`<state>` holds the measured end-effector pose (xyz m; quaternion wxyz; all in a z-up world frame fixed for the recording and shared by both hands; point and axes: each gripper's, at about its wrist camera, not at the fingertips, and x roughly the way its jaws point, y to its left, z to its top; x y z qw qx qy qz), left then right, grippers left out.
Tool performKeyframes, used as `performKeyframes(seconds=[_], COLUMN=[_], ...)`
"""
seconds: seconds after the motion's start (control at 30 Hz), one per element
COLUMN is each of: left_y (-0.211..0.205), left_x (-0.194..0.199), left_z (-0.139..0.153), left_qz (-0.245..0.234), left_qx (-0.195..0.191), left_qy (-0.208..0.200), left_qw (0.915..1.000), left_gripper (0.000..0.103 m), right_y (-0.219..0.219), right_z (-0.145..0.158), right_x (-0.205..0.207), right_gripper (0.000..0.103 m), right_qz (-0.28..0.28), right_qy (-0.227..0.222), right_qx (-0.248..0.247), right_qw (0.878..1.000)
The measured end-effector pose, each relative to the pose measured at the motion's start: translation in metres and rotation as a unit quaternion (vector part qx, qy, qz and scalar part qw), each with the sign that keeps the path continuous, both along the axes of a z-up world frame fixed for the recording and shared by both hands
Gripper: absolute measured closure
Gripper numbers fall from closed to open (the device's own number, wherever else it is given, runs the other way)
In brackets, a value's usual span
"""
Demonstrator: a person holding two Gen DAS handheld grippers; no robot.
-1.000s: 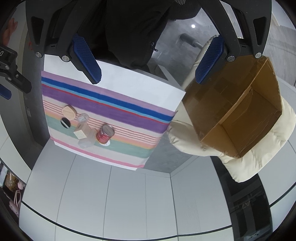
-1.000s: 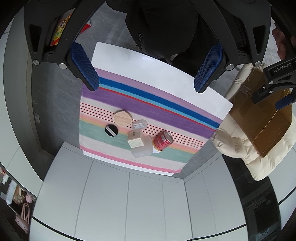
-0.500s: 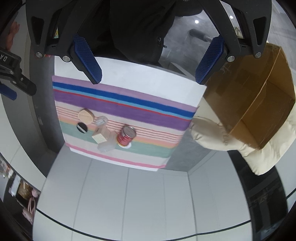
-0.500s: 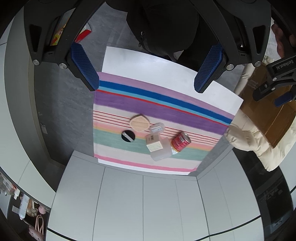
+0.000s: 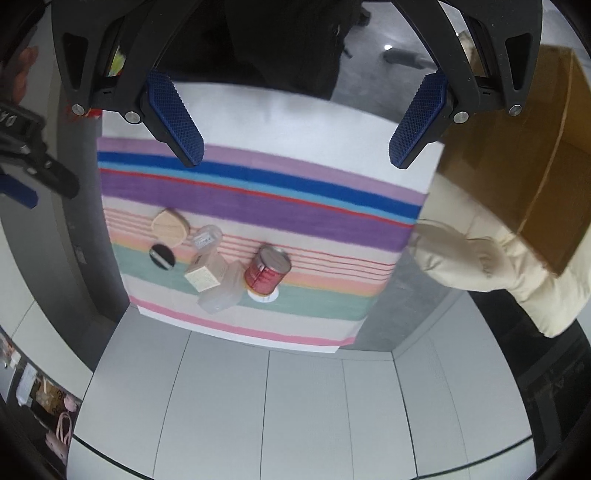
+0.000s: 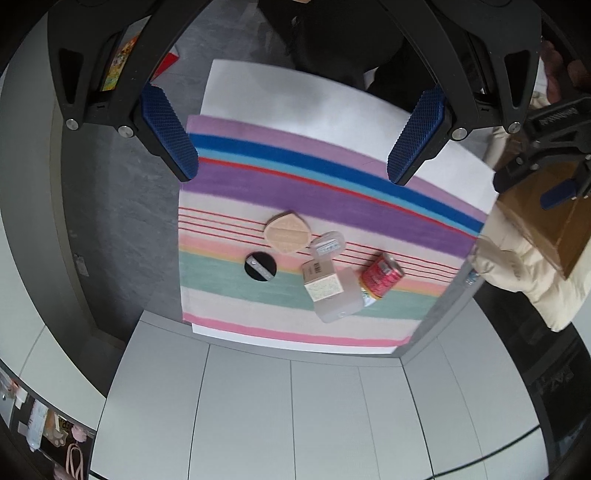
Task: Organize objects
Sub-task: 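Reach toward the red can with the left tool while the right tool approaches the beige puff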
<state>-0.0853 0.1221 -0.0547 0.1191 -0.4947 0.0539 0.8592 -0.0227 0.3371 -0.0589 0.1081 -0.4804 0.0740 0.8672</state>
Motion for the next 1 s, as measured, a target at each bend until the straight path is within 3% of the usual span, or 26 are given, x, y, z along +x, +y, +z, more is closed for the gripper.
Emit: performKeyframes(seconds=[0.2,0.53,0.67,0.9,1.0], left_y=[0.007,0.029,0.04,0.05,0.051], left_x=[-0.03,-0.075,-0.093,-0.125,-0.14], left_z=[-0.009,-0.033,-0.05,-0.089,-0.108], left_qz=[-0.004,-0.037,-0.053,-0.063,-0.059], left_qx=[0.016,-0.014,-0.021,-0.026,-0.022], left_qy=[-0.01,-0.01,-0.013,-0.034,-0.05], left_qw=[0.9998,0.9992,0.9983,0.9971,0.9967], left_gripper=[0.002,0.002,0.002,0.003,0.008], right_y=[0.002,0.015,0.031,0.041,0.041], right_z=[-0.022,-0.076,-0.104,-0.14,-0.163], right_x=[-0.028,-0.067,-0.079,-0.108,-0.12], right_gripper=[0.0,0.0,0.0,0.0,0.0], right_qz=[0.009,0.002,-0.019,-0.02,-0.021], right_qy=[-0.015,-0.046,-0.07,-0.087,-0.099], right_qx=[-0.008,-0.004,-0.028,-0.019,-0.016], right_qw=[1.0,0.999,0.997,0.996,0.995])
